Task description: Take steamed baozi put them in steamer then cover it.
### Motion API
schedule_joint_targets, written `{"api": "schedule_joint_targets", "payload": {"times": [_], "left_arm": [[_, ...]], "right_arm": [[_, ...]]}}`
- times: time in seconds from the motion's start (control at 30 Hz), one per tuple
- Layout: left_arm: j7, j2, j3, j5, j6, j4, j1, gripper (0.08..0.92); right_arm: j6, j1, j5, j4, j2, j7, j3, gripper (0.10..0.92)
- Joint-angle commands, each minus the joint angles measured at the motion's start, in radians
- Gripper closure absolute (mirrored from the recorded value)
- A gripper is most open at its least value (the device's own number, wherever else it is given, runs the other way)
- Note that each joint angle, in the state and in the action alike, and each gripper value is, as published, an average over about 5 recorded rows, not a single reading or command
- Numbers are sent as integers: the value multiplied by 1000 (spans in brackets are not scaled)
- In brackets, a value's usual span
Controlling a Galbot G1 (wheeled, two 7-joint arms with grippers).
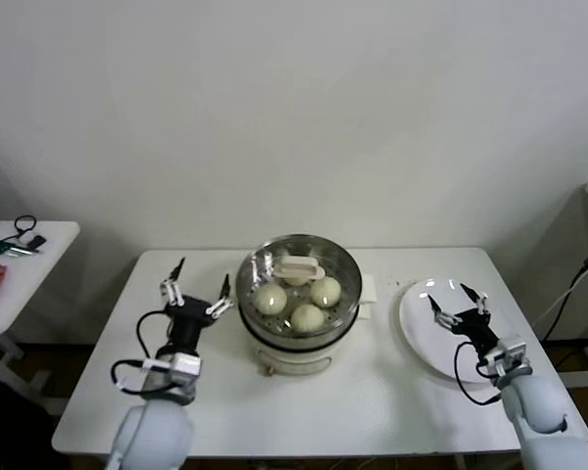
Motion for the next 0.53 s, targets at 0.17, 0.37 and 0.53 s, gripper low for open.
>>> {"api": "schedule_joint_targets", "payload": {"times": [0.17,0.37,0.53], "left_arm": [[-20,-69,-167,-383,-221,139,88,177],[-8,-58,-171,-375,-221,160,87,177],[11,-53,-170,-376,-219,165,86,177]], "right_arm": [[5,-35,44,70,17,-3,13,203],[-2,-39,57,88,20,3,15,203],[-3,-44,60,93,22,0,18,203]]}}
